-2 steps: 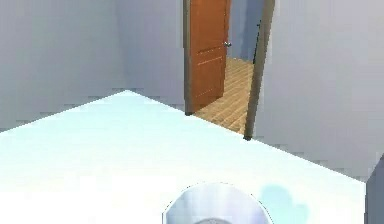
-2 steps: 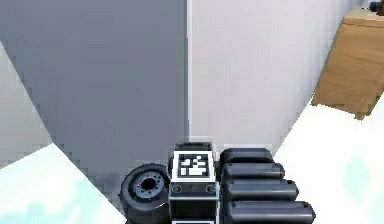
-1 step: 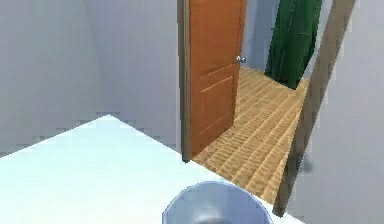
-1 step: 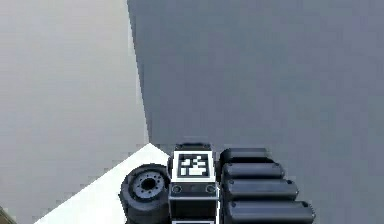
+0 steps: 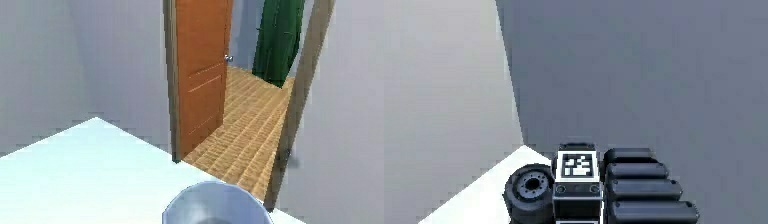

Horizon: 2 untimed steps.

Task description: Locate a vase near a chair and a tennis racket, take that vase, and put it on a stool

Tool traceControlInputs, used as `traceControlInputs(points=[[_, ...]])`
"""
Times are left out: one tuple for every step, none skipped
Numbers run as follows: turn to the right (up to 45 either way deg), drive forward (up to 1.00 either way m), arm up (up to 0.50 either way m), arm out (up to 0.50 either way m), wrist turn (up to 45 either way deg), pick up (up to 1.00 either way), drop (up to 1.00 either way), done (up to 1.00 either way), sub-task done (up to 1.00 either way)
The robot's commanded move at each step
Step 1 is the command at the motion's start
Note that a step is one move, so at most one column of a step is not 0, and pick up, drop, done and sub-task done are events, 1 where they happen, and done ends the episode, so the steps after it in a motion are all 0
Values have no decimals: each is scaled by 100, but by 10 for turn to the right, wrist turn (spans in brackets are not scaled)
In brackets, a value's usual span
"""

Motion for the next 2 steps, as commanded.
traceControlInputs(points=[[0,100,0,0,0,0,0,0,0],[300,0,0,0,0,0,0,0,0]])
